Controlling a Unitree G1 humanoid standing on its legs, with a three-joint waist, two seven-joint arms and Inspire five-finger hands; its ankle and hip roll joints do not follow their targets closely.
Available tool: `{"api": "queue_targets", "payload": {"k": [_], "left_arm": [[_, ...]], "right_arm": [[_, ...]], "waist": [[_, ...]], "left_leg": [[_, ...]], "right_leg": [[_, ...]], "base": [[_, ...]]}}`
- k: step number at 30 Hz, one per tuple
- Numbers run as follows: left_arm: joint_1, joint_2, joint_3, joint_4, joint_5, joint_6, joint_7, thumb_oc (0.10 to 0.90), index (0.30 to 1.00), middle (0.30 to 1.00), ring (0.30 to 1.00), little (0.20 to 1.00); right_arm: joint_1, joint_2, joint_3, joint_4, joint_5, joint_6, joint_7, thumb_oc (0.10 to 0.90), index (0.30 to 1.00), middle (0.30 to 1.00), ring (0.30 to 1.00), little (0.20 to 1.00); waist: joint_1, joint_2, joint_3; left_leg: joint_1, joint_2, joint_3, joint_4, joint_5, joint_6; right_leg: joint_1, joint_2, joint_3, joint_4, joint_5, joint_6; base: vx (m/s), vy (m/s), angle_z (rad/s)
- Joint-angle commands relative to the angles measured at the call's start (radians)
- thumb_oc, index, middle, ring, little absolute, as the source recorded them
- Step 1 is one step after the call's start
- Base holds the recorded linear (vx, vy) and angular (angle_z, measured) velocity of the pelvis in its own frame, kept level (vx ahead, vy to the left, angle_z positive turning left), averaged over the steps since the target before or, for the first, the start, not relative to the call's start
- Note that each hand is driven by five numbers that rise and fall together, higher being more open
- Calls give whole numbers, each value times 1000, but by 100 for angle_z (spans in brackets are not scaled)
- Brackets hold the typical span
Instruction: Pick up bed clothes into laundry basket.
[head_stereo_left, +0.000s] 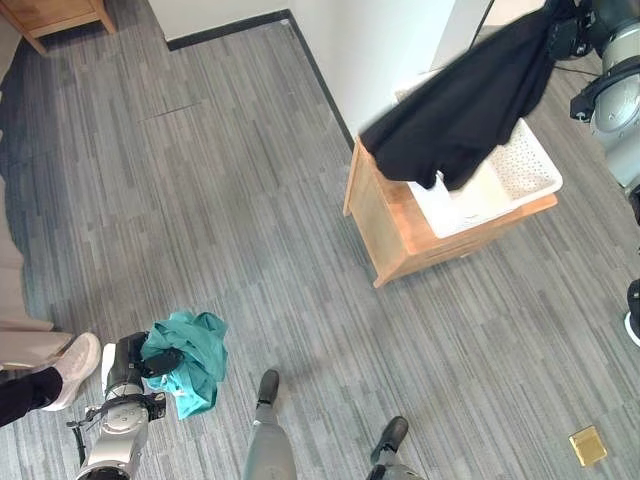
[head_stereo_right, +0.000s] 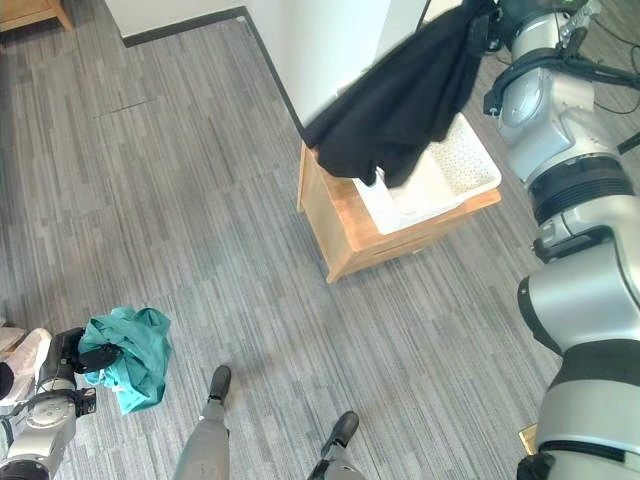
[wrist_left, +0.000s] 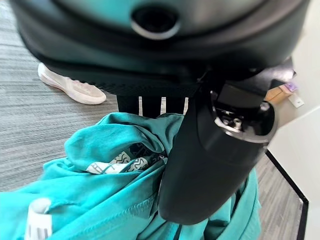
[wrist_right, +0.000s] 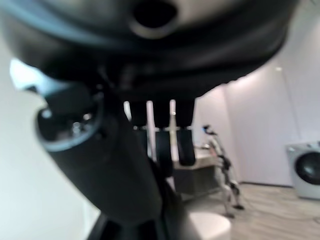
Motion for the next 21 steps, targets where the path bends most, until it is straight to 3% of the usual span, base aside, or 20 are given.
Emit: {"api": "queue_targets", "payload": {"k": [1,7,9,12,14,16,21], "left_arm": [[-68,108,-5,-5,-14,-82,30,400,300,300,300,300],[-56,97,-7,-23,-32,-86,26,400,300,300,300,300],[-48,96,2,-28,-32,-79,23,400,300,300,300,300],[-25,93,16,-11,-27,-68,23,400,300,300,300,300],[-23,101,28,-22,-31,-61,19,400,300,300,300,300],[-21,106,26,-5,-13,-52,14,400,300,300,300,300],[4,113,44,11,7,-43,6,400,300,300,300,300]], "right_arm": [[-169,-5,10,6,4,-14,-117,400,300,300,300,300],[-226,-47,24,-26,28,-17,-144,400,300,300,300,300],[-252,-57,34,-53,36,-15,-145,400,300,300,300,300],[-267,-46,40,-58,40,-5,-148,400,300,300,300,300],[-308,-67,67,-52,37,-2,-149,400,300,300,300,300],[-355,-78,114,-8,23,7,-133,400,300,300,300,300],[-414,-97,188,7,-13,6,-121,400,300,300,300,300]], "waist": [[16,-39,-51],[27,-16,-53],[26,-15,-52],[10,-16,-64],[5,-10,-56],[-15,-12,-67],[-27,-1,-71]], "left_leg": [[40,68,23,-64,177,-77],[18,73,14,-64,300,-77],[27,82,32,-64,313,-77],[69,98,59,-64,251,-77],[82,114,107,-64,294,-77],[115,127,154,-64,289,-77],[160,132,172,-64,322,-77]], "right_leg": [[-62,7,26,4,-65,11],[-41,9,-5,4,-90,2],[-29,8,-11,4,-101,-5],[0,33,6,4,-129,-17],[25,37,3,4,-136,-24],[62,45,-4,4,-136,-26],[90,54,-1,4,-141,-30]], "base": [[69,-25,2],[74,-7,7],[50,20,9],[76,-41,5],[71,-1,20],[111,-11,46],[40,19,5]]}}
